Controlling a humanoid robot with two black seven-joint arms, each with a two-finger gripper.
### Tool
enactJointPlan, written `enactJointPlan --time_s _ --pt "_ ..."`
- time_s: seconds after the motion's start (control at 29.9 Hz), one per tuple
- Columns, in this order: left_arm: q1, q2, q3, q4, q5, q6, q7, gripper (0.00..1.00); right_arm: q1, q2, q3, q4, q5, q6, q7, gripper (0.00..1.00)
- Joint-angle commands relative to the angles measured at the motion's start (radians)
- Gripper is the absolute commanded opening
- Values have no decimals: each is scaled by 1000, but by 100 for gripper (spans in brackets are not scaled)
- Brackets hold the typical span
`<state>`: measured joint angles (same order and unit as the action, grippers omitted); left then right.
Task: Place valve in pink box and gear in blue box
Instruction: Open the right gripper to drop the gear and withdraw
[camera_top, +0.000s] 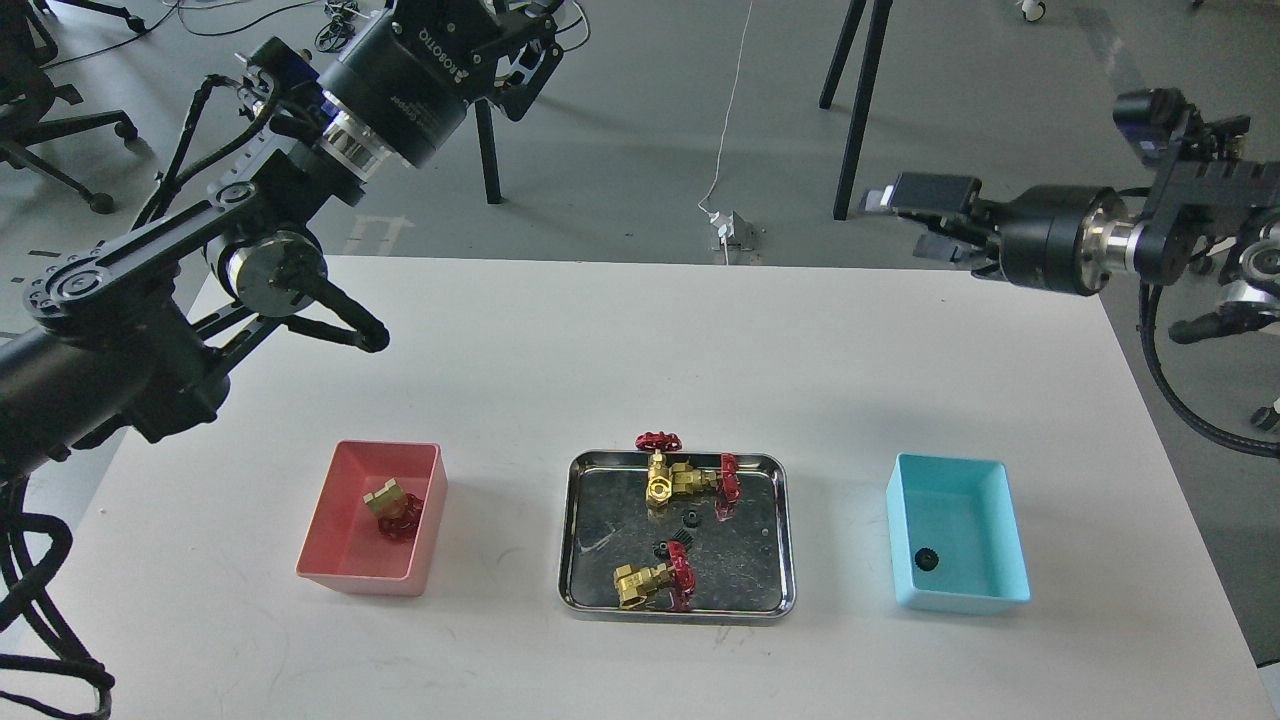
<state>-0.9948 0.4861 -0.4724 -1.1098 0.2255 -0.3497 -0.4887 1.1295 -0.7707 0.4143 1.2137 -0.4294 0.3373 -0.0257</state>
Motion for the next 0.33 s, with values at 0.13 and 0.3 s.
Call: enactJointPlan --time_s 0.13,0.3 --pt "-2 6 -32 27 -57 -139 0 85 -30 327 418 -483 389 151 1 99" --pt "8 -4 -34 53 -84 -139 0 97 -42 390 520 -554 388 151 3 99"
